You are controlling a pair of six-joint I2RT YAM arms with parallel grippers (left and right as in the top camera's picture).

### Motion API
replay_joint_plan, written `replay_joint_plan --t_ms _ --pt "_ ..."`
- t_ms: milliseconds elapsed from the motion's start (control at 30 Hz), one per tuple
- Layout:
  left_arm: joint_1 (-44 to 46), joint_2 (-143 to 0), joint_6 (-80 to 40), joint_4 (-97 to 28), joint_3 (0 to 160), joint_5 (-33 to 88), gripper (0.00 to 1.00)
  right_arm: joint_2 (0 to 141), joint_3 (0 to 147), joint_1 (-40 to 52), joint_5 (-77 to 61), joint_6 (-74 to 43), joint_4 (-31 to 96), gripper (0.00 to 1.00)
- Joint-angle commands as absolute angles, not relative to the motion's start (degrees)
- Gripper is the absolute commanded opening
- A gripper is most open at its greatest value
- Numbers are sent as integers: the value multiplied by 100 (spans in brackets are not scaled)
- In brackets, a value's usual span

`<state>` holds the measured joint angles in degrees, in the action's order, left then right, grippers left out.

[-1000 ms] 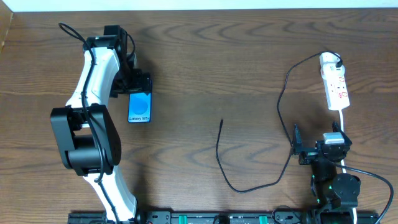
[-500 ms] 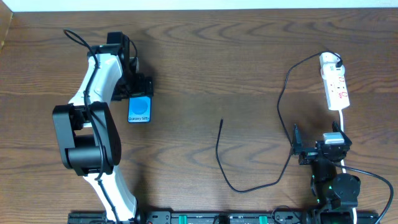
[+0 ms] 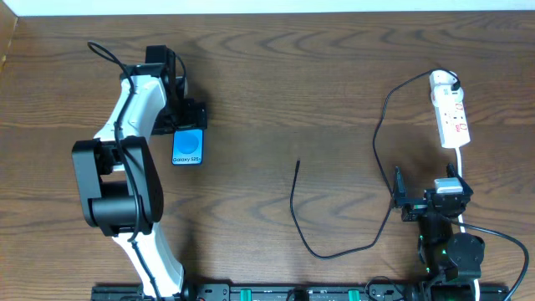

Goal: Plug charger to phone and switch on socket
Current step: 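Lower the left gripper onto the phone's bottom edge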

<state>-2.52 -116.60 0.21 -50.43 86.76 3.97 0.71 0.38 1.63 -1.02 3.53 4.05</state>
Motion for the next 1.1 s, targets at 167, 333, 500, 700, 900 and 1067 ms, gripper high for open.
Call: replay_joint_plan --t_ms 167,333,500,700,900,1067 --pt "-89 -11692 -10 -4853 8637 381 98 38 34 150 -56 303 434 99" --pt "-93 -11692 -25 -4849 8635 290 98 38 34 150 -56 303 434 99" --pt "-93 -11695 -25 -4838 8635 204 98 38 34 150 -56 303 434 99" --pt "-95 -11867 -23 -4724 8635 189 98 38 34 150 -56 303 434 99" --pt "-95 -12079 -23 -4700 8635 189 98 38 34 150 -56 303 434 99" --pt "-95 -12175 -23 -4670 8635 187 98 38 34 150 -56 303 434 99"
